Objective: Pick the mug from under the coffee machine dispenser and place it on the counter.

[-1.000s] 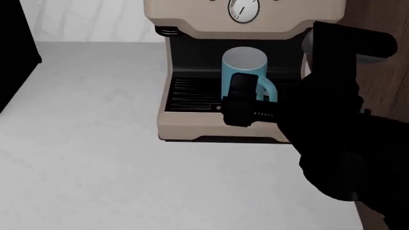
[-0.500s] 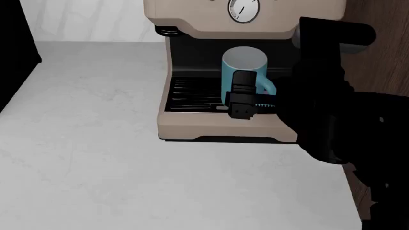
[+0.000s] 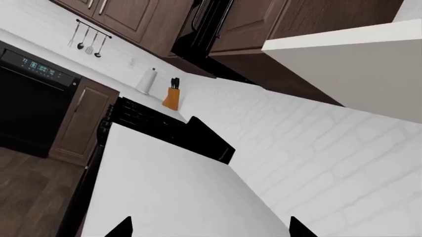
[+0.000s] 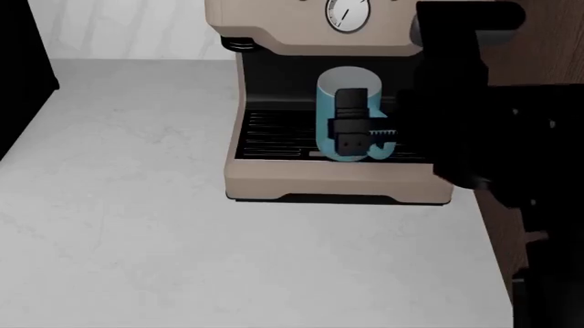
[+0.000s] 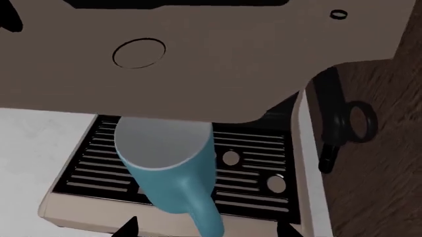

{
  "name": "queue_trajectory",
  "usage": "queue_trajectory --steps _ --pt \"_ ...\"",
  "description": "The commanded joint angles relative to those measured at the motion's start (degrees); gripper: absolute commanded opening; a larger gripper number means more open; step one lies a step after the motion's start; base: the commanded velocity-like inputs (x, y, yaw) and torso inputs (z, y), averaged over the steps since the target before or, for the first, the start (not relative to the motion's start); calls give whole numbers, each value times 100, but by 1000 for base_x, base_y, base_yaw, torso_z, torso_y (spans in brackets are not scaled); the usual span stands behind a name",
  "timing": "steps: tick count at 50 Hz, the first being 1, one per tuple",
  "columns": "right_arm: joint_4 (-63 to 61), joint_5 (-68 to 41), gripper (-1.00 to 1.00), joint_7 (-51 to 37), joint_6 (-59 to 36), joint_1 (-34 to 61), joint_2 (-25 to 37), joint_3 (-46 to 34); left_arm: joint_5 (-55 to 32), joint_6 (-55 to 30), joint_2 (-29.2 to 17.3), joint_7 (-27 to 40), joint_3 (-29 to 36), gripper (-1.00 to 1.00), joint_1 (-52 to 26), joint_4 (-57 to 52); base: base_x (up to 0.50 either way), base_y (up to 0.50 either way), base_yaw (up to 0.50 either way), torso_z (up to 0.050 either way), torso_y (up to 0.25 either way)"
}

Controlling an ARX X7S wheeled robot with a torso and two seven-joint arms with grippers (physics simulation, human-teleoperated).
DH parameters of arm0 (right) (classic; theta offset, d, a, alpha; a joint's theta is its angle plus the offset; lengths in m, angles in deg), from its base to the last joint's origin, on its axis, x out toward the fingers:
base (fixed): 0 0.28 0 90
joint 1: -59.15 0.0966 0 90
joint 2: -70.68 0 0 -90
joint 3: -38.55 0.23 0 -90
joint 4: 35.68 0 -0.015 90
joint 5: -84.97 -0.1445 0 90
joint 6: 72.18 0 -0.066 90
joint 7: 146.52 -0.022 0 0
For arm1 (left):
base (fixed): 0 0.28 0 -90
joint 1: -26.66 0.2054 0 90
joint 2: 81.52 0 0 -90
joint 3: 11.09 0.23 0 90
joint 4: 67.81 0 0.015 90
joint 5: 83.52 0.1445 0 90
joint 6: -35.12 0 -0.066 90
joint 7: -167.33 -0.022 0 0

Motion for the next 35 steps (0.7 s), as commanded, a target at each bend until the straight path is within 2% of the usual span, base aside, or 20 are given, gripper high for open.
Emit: queue_trajectory --steps 1,12,35 --pt "543 312 100 523 229 504 447 -1240 0 -13 -23 45 31 100 9 -2 0 -12 -12 0 10" --pt "927 556 100 1027 476 549 286 -1674 -27 -15 -42 69 38 100 19 -19 0 -11 -10 3 3" --pt "1553 703 100 1577 815 750 -84 -1920 -63 -20 -78 137 69 100 30 -23 0 -3 -3 1 1"
